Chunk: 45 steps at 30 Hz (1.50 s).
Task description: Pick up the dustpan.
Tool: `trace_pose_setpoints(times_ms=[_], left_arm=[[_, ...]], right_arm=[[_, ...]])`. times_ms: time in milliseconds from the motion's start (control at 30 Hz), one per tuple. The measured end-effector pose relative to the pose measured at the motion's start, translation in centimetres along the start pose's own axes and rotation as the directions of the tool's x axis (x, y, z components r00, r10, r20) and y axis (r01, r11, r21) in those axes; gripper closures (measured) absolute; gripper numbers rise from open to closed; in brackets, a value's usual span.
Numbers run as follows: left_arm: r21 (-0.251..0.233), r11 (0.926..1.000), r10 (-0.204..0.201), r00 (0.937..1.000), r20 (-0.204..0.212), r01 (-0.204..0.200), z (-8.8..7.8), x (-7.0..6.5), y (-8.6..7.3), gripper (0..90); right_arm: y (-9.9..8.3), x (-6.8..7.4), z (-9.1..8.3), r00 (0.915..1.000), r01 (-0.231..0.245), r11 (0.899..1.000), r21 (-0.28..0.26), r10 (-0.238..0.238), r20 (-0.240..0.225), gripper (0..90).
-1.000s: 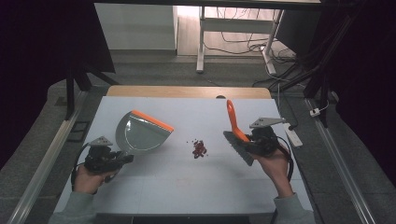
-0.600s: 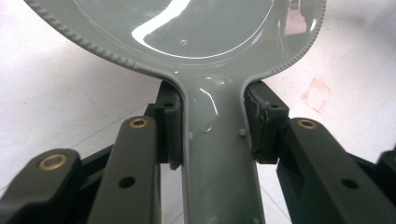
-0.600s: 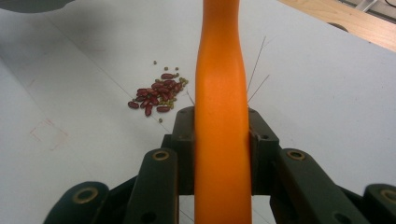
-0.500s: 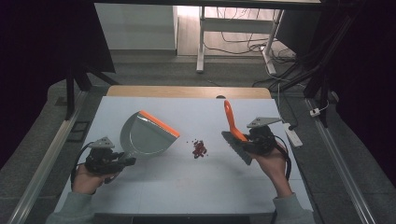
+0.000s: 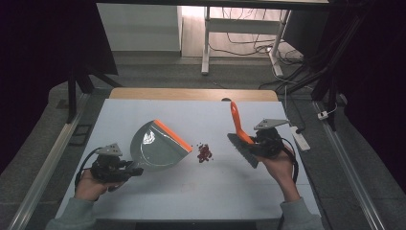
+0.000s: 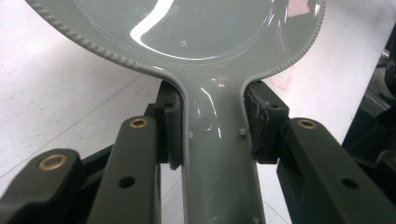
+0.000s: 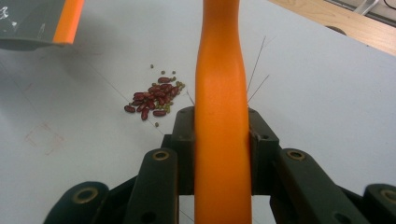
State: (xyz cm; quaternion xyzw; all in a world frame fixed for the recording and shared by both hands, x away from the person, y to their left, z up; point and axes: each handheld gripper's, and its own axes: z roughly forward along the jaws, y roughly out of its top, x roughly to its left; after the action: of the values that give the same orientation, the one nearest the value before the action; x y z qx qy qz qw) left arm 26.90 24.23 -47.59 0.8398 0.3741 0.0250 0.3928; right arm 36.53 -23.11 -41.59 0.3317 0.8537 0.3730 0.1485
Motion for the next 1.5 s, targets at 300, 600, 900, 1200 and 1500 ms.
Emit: trace_pose_setpoints(times_ms=[300,600,900,1200,1500], left_arm=[[0.037,0.9980,0.049,0.9975,0.050,-0.051,0.1,-1.2,0.5,61.5],[0.092,0.9899,0.100,0.9917,0.082,-0.107,0.4,-2.3,0.9,61.5],[0.157,0.9828,0.090,0.9945,0.054,-0.097,0.9,-2.1,0.7,61.5],[0.213,0.9721,0.084,0.9935,0.076,-0.099,1.3,-1.9,0.4,61.5],[0.272,0.9566,0.084,0.9930,0.083,-0.104,2.5,-1.6,0.0,61.5]], right_arm=[[0.2,0.1,0.2,1.0000,0.007,1.000,-0.008,-0.007,-0.007,70.6],[0.2,-0.1,0.5,0.9998,0.014,1.000,-0.001,-0.014,-0.011,70.6],[0.3,0.0,0.9,0.9996,0.026,1.000,0.002,-0.026,-0.012,70.5],[0.6,0.2,1.0,0.9995,0.028,1.000,-0.010,-0.028,-0.017,70.6],[1.1,0.8,2.1,0.9981,0.056,0.998,0.003,-0.056,-0.024,70.6]])
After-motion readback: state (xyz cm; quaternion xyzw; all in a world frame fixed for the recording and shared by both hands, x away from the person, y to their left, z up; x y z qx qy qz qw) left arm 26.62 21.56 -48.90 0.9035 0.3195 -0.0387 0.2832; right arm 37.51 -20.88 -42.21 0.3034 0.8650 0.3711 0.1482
